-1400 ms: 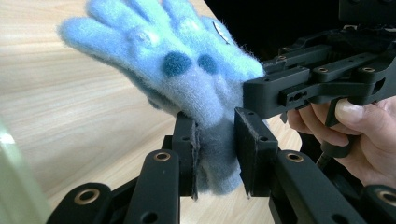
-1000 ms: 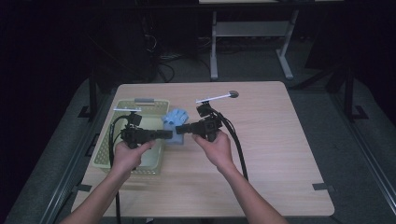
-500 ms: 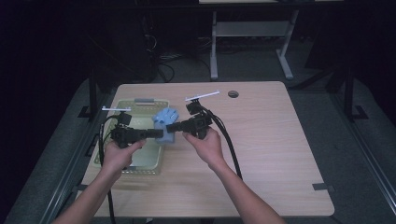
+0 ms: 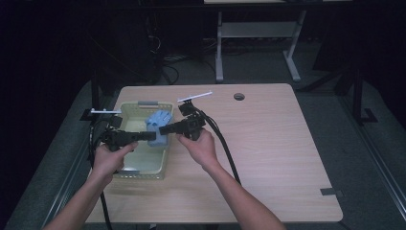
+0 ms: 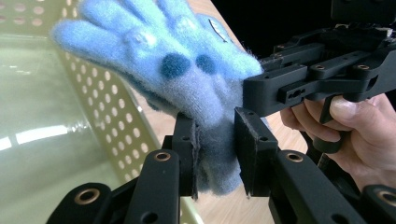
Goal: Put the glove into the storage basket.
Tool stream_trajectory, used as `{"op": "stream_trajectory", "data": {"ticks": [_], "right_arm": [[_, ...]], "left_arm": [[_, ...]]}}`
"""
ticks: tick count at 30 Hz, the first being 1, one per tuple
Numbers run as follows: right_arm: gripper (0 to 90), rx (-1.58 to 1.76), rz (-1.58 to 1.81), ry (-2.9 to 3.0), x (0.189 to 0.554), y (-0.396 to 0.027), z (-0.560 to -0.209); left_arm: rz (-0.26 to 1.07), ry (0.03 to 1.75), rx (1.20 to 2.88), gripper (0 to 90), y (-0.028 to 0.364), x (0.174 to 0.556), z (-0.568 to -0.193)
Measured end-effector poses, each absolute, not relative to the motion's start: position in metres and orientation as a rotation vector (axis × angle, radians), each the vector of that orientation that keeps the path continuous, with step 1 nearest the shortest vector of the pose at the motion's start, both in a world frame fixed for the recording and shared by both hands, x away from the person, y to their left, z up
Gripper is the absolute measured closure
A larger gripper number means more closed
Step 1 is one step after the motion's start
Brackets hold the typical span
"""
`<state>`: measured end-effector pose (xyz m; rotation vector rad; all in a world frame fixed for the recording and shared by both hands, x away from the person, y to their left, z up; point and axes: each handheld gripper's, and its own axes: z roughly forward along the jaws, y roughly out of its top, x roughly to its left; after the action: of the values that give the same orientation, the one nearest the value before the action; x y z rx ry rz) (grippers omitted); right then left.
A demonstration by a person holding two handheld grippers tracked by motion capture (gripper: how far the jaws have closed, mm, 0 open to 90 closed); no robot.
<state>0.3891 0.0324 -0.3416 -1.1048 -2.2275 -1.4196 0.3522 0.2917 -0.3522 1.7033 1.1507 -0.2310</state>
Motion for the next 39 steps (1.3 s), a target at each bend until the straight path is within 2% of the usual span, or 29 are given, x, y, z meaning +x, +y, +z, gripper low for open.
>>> {"op": "stream_trajectory", "data": {"ticks": [17,39], "right_arm": [[79.1,-1.079,-1.429,-2.18,0.395,0.066,-0.355],[79.1,-1.099,-1.378,-2.135,0.406,0.098,-0.386]], "left_arm": [[-0.254,1.187,1.723,71.1,0.327,0.357,-0.357],[-0.275,1.271,1.756,73.3,0.352,0.364,-0.374]]}}
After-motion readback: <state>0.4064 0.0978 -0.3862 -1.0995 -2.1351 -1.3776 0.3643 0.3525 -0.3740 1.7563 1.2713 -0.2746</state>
